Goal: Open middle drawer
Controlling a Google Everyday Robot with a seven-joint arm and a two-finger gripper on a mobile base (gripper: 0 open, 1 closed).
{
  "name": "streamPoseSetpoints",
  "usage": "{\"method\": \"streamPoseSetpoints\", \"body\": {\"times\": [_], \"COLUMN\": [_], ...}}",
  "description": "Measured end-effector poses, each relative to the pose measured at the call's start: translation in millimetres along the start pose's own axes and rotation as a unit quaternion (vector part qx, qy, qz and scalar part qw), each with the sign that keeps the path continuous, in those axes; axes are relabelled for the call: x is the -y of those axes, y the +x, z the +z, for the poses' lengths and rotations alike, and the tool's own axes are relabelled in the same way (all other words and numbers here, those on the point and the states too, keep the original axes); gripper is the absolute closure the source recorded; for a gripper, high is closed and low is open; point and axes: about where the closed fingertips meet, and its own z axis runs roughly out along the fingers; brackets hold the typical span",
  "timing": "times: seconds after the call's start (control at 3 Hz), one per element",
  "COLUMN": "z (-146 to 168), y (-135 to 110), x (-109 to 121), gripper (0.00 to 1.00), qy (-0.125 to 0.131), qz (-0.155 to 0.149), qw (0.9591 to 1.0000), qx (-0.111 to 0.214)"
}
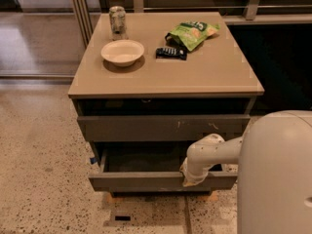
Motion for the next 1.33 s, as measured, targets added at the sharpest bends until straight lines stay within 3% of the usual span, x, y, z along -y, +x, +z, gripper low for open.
{"method": "streamPoseSetpoints", "body": {"times": [0.33, 0.67, 1.0, 1.33], "z": [-0.9, -0.9, -1.6, -2.8], "y": [-1.1, -2.2, -2.4, -4.5], "x": [0.4, -14.4, -14.3, -29.8], "gripper": [1.0, 1.0, 1.0, 1.0], "qy": [0.0, -0.024, -0.024, -0.05], "qz": [0.0, 0.009, 0.009, 0.02], "qw": [1.0, 0.9996, 0.9996, 0.998], "qx": [0.0, 0.015, 0.015, 0.035]}}
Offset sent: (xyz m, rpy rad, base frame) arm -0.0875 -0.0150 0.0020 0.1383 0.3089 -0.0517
